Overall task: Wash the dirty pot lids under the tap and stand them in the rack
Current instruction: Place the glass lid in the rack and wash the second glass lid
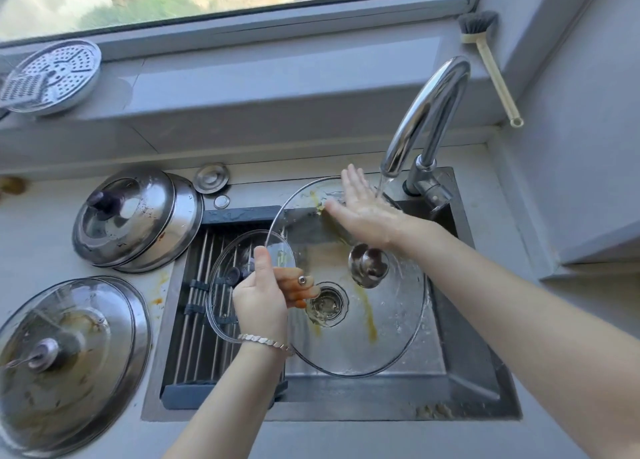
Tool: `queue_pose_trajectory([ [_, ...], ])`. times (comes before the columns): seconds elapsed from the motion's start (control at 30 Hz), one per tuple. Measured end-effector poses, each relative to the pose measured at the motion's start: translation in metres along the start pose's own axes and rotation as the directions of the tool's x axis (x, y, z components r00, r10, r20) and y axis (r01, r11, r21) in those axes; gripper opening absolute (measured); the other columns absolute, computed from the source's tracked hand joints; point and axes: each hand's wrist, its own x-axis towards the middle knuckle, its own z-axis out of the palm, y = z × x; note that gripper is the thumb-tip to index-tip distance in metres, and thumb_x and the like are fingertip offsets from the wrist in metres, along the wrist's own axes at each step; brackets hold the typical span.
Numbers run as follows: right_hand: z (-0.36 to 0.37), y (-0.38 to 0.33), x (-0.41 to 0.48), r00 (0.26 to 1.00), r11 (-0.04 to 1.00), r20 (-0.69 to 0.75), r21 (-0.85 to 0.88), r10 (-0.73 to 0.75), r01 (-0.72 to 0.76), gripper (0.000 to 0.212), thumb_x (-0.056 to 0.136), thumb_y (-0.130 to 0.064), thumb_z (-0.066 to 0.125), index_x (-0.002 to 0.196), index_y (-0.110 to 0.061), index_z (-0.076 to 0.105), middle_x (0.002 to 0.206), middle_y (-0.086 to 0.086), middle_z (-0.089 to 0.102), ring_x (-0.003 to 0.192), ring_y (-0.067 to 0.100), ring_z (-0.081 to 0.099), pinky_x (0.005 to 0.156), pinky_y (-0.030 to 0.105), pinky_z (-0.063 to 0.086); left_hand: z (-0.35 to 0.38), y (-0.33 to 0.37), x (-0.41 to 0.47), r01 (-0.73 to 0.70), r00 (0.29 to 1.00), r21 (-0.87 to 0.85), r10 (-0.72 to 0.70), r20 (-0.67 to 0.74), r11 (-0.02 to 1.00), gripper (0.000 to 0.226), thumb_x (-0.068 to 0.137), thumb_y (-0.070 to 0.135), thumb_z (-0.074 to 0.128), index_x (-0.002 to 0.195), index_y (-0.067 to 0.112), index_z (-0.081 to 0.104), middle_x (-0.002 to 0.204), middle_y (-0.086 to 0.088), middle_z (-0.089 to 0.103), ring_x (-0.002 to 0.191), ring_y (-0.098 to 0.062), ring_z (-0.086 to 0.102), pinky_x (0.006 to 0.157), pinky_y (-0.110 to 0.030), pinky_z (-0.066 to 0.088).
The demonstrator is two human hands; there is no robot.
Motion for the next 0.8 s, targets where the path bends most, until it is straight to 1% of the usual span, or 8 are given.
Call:
queue_pose_trajectory([
  [0.13, 0.037, -0.048, -0.024, 0.981, 0.970, -0.079, -0.179, -0.180, 0.163, 0.062, 0.099, -0.040, 0.012, 0.146, -0.010, -0.014, 0.150, 0.003, -0.029, 0.139, 0.012, -0.026, 0.113, 0.030, -0.018, 0.016, 0.000, 0.008, -0.002, 0.997, 0.006, 0.003, -0.078, 1.000, 0.056, 0.093, 0.042, 0.045, 0.049, 0.009, 0.055, 0.034, 0.004, 0.055, 0.037, -0.011, 0.055, 0.046, -0.021, 0.045],
  [0.23, 0.062, -0.056, -0.039, 0.932, 0.952, -0.232, -0.198, -0.278, 0.235, 0.066, 0.090, -0.038, 0.004, 0.148, -0.008, 0.012, 0.156, 0.008, 0.002, 0.140, 0.012, -0.010, 0.112, 0.028, -0.013, 0.017, -0.003, 0.009, 0.045, 0.990, 0.020, -0.042, -0.136, 0.999, 0.052, 0.091, 0.044, 0.047, 0.052, 0.010, 0.053, 0.033, 0.011, 0.052, 0.039, -0.002, 0.052, 0.044, -0.015, 0.042],
  [0.3, 0.065, -0.047, -0.045, 0.907, 0.939, -0.282, -0.234, -0.312, 0.251, 0.061, 0.091, -0.034, 0.017, 0.141, -0.003, 0.035, 0.150, 0.014, 0.030, 0.141, 0.021, 0.020, 0.113, 0.033, 0.006, 0.017, -0.005, 0.006, 0.063, 0.993, -0.022, -0.065, -0.099, 0.998, 0.049, 0.092, 0.044, 0.047, 0.058, 0.011, 0.059, 0.040, 0.010, 0.060, 0.051, -0.007, 0.059, 0.052, -0.018, 0.048],
  [0.37, 0.075, -0.031, -0.053, 0.881, 0.896, -0.232, -0.278, -0.413, 0.347, 0.055, 0.096, -0.034, 0.021, 0.137, -0.003, 0.041, 0.145, 0.015, 0.039, 0.137, 0.026, 0.032, 0.111, 0.038, 0.016, 0.017, -0.005, 0.003, 0.096, 0.992, -0.064, -0.101, -0.076, 0.993, 0.045, 0.092, 0.043, 0.046, 0.061, 0.014, 0.063, 0.045, 0.009, 0.064, 0.054, -0.007, 0.063, 0.055, -0.020, 0.051],
  [0.47, 0.098, 0.010, -0.074, 0.833, 0.811, -0.102, -0.320, -0.544, 0.490, 0.054, 0.100, -0.039, 0.013, 0.143, -0.010, 0.029, 0.150, 0.010, 0.028, 0.141, 0.023, 0.020, 0.116, 0.038, 0.012, 0.015, -0.009, 0.005, 0.144, 0.986, -0.104, -0.152, -0.074, 0.984, 0.056, 0.094, 0.044, 0.042, 0.054, 0.012, 0.064, 0.041, 0.004, 0.062, 0.040, -0.008, 0.059, 0.042, -0.016, 0.048],
  [0.63, 0.074, 0.060, -0.098, 0.939, 0.925, 0.068, -0.163, -0.337, 0.344, 0.072, 0.092, -0.062, 0.013, 0.144, -0.015, 0.032, 0.150, 0.005, 0.032, 0.139, 0.011, 0.020, 0.114, 0.036, 0.024, 0.018, -0.006, -0.001, 0.237, 0.966, -0.122, -0.247, -0.075, 0.964, 0.051, 0.096, 0.040, 0.040, 0.069, 0.000, 0.054, 0.035, -0.003, 0.058, 0.031, -0.010, 0.057, 0.034, -0.015, 0.045],
  [0.73, 0.054, 0.050, -0.109, 0.964, 0.975, 0.193, -0.091, -0.182, 0.202, 0.103, 0.068, -0.084, 0.027, 0.149, -0.021, 0.014, 0.152, 0.000, 0.016, 0.140, 0.015, 0.015, 0.117, 0.028, 0.014, 0.018, -0.002, -0.003, 0.208, 0.972, 0.127, -0.191, -0.136, 0.970, 0.044, 0.095, 0.032, 0.043, 0.059, 0.006, 0.046, 0.044, -0.003, 0.050, 0.042, -0.017, 0.052, 0.045, -0.023, 0.044],
  [0.8, 0.056, 0.039, -0.116, 0.964, 0.968, 0.223, -0.170, -0.145, 0.185, 0.096, 0.080, -0.065, 0.050, 0.150, -0.017, 0.006, 0.155, 0.005, 0.010, 0.143, 0.019, 0.012, 0.115, 0.028, 0.013, 0.018, -0.002, -0.004, 0.266, 0.963, 0.125, -0.259, -0.068, 0.956, 0.040, 0.096, 0.025, 0.044, 0.061, 0.006, 0.050, 0.059, -0.009, 0.054, 0.049, -0.021, 0.056, 0.056, -0.028, 0.051],
])
